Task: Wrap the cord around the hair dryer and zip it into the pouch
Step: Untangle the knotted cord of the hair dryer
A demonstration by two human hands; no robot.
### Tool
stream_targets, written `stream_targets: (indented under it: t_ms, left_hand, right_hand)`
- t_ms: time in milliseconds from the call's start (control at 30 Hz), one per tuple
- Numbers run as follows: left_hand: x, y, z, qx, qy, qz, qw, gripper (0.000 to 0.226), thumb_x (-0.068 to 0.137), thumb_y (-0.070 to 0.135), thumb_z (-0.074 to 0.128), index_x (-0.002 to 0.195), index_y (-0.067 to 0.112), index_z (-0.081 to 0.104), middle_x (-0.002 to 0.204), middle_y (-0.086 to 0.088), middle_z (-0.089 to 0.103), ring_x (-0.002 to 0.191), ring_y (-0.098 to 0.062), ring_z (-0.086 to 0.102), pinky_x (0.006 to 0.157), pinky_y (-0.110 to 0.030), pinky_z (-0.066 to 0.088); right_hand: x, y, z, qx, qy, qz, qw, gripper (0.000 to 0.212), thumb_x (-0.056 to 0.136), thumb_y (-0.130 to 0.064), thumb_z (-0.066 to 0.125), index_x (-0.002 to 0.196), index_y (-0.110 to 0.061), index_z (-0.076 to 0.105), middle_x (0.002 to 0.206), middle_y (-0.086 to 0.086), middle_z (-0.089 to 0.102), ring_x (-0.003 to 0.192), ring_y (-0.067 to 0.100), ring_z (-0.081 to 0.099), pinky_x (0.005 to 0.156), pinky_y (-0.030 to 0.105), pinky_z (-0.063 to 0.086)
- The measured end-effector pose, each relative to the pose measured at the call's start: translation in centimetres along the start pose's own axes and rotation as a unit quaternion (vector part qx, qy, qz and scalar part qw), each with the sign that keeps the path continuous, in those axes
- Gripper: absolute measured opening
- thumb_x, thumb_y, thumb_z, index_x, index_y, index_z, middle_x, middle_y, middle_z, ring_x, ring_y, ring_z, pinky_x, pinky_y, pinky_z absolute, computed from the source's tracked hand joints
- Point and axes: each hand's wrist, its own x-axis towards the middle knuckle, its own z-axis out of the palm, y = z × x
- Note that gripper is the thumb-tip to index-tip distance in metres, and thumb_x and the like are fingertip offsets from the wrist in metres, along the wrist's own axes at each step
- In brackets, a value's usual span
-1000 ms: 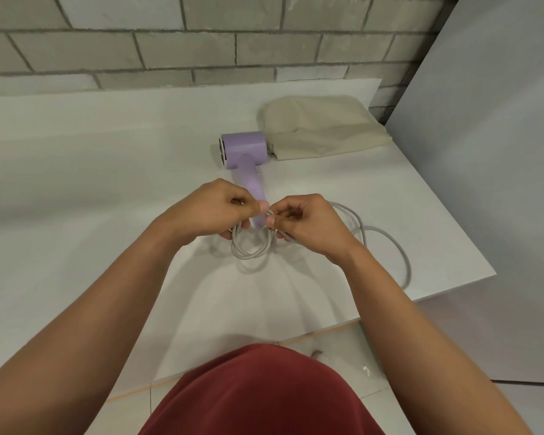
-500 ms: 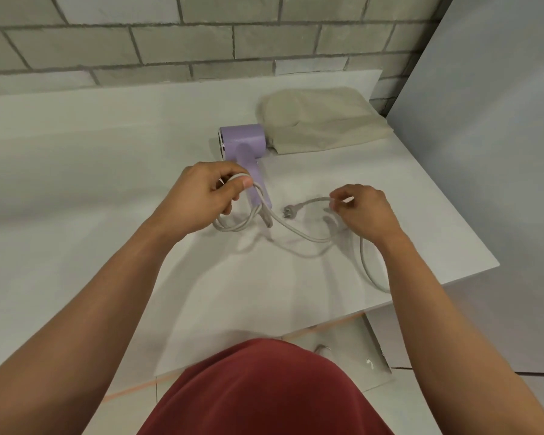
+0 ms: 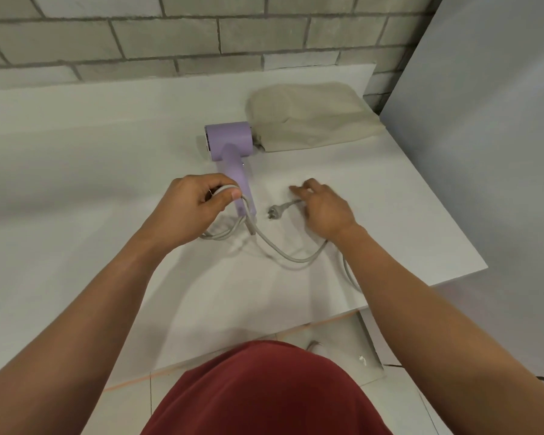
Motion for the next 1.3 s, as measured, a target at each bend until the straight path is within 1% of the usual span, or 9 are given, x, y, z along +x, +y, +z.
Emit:
stream_targets:
  t_ms: [200,333,500,667,733,900,1033,1133,1300]
  left_hand:
    - [0.0,0.5,1.6,0.037,0.027,-0.003,0.999,0.015,0.102,0.025,0.062,0.096,0.022,0.075,0.07,0.028,0.063,0.071,-0.015,0.058,0.062,-0.009,0.039]
    - [-0.2,0.5,2.0,0.046,0.056,-0.035,0.997,0.017,0.103,0.028,0.061,0.09,0.03,0.072,0.071,0.02,0.065,0.071,-0.017,0.059,0.061,-0.01,0.04]
    - [-0.3,0.1,2.1,0.042,0.107,-0.09,0.989,0.018,0.102,0.031,0.06,0.095,0.024,0.074,0.08,-0.002,0.069,0.075,-0.021,0.06,0.062,-0.016,0.042]
    - [0.0,0.1,2.1,0.045,0.146,-0.124,0.98,0.019,0.103,0.026,0.058,0.094,0.018,0.072,0.081,-0.004,0.067,0.072,-0.019,0.054,0.064,-0.016,0.04]
    - [0.0,0.0,1.9,0.054,0.169,-0.139,0.974,0.018,0.102,0.024,0.058,0.095,0.016,0.072,0.082,0.001,0.068,0.076,-0.019,0.056,0.064,-0.008,0.038]
    - [-0.3,0.3,1.5,0.044,0.2,-0.157,0.966,0.016,0.101,0.021,0.057,0.094,0.018,0.072,0.08,0.013,0.066,0.073,0.002,0.057,0.065,-0.011,0.039]
    - [-0.5,0.7,1.8,0.02,0.182,-0.153,0.971,0.015,0.1,0.022,0.058,0.091,0.023,0.071,0.076,0.023,0.065,0.07,0.004,0.056,0.067,-0.022,0.041]
    - [-0.8,1.0,2.0,0.009,0.162,-0.143,0.976,0.015,0.099,0.022,0.06,0.089,0.022,0.071,0.075,0.021,0.065,0.067,-0.001,0.054,0.066,-0.022,0.041]
    - [-1.9,1.2,2.1,-0.006,0.143,-0.139,0.98,0.014,0.098,0.02,0.063,0.088,0.019,0.072,0.074,0.01,0.065,0.062,-0.006,0.05,0.058,-0.013,0.038]
  right_hand:
    - [1.8,-1.8,0.7,-0.038,0.035,-0.128,0.99,0.03,0.109,-0.03,0.05,0.122,-0.01,0.067,0.114,0.012,0.059,0.1,0.039,0.063,0.068,0.044,0.052]
    - [1.8,-2.4,-5.0,0.207,0.209,-0.07,0.953,0.023,0.108,-0.021,0.051,0.113,-0.003,0.064,0.105,0.012,0.065,0.088,0.032,0.063,0.074,0.047,0.052]
    - [0.3,-3.2,-17.6,0.541,0.355,-0.042,0.761,0.015,0.11,-0.026,0.048,0.109,-0.022,0.063,0.091,-0.008,0.07,0.088,0.01,0.067,0.076,0.034,0.058]
    - [-0.9,0.4,-23.5,0.814,0.262,-0.002,0.518,0.017,0.112,-0.017,0.044,0.1,-0.011,0.055,0.08,0.0,0.056,0.054,0.01,0.048,0.045,0.024,0.037]
    - [-0.8,3.5,-23.7,0.79,0.214,0.06,0.572,0.016,0.111,-0.017,0.045,0.098,-0.013,0.053,0.077,-0.001,0.055,0.048,0.006,0.037,0.039,0.02,0.025]
    - [-0.7,9.1,-19.4,0.487,0.078,0.155,0.856,0.018,0.104,-0.027,0.059,0.094,-0.014,0.067,0.073,-0.001,0.059,0.049,0.011,0.034,0.04,0.021,0.022]
    - [0.6,9.3,-14.0,0.236,-0.028,0.027,0.971,0.023,0.104,-0.028,0.061,0.114,-0.011,0.074,0.095,0.004,0.069,0.077,0.021,0.056,0.068,0.032,0.045]
    - [1.8,7.8,-11.4,0.051,-0.077,-0.071,0.993,0.032,0.108,-0.023,0.052,0.135,-0.026,0.067,0.13,0.003,0.066,0.119,0.029,0.057,0.087,0.034,0.041]
    - [3.3,3.0,-9.2,-0.036,-0.051,-0.17,0.984,0.037,0.11,-0.018,0.04,0.142,-0.035,0.047,0.125,-0.004,0.067,0.111,0.027,0.058,0.086,0.043,0.042]
